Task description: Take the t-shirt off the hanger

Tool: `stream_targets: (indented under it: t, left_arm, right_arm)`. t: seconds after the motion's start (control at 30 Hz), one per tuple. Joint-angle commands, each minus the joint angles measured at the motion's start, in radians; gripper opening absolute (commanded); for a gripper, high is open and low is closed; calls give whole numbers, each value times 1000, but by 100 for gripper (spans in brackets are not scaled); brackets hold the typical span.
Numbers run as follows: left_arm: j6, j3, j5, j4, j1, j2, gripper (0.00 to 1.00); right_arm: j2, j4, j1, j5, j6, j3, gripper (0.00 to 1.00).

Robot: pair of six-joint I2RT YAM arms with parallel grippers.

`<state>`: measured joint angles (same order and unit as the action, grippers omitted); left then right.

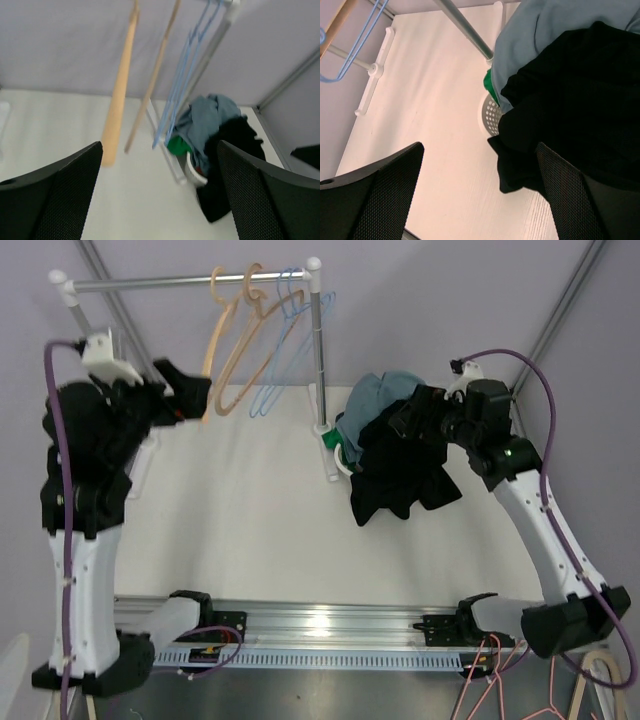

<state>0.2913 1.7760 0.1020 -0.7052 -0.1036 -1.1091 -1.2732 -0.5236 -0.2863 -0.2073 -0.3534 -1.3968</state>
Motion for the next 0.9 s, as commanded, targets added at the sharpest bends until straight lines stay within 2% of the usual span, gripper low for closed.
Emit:
stream_targets:
  t: [0.0, 0.03, 0.1, 0.13, 0.23, 0.3, 0.4, 0.63, 0.87]
  left_arm:
    - [63, -280, 113, 4, -4, 167, 100]
    - [66, -444, 111, 7, -4, 216, 99]
    - [65, -542, 133, 9, -4, 363, 100]
    - [65, -663, 134, 6, -4, 409, 100]
    - [63, -792, 126, 6, -2, 572, 99]
    - [59, -834, 120, 7, -4, 658, 100]
    - [40, -854, 116, -11, -2, 699, 99]
    - [-3, -842, 50, -57, -4, 697, 99]
    - [-6, -836, 45, -65, -4, 693, 100]
  right_arm:
    - [150, 8, -1, 26, 24, 105, 99]
    - [185, 22, -1, 32, 22, 139, 99]
    - [259, 46, 1, 22, 11, 254, 100]
    - [331, 65, -1, 14, 8, 292, 99]
    - [447, 91, -1, 6, -13, 419, 99]
    - [492, 102, -2, -3, -1, 481, 99]
    - [540, 73, -1, 35, 10, 501, 99]
    - [598, 59, -1, 51, -7, 530, 99]
    - [584, 51, -1, 59, 1, 516, 99]
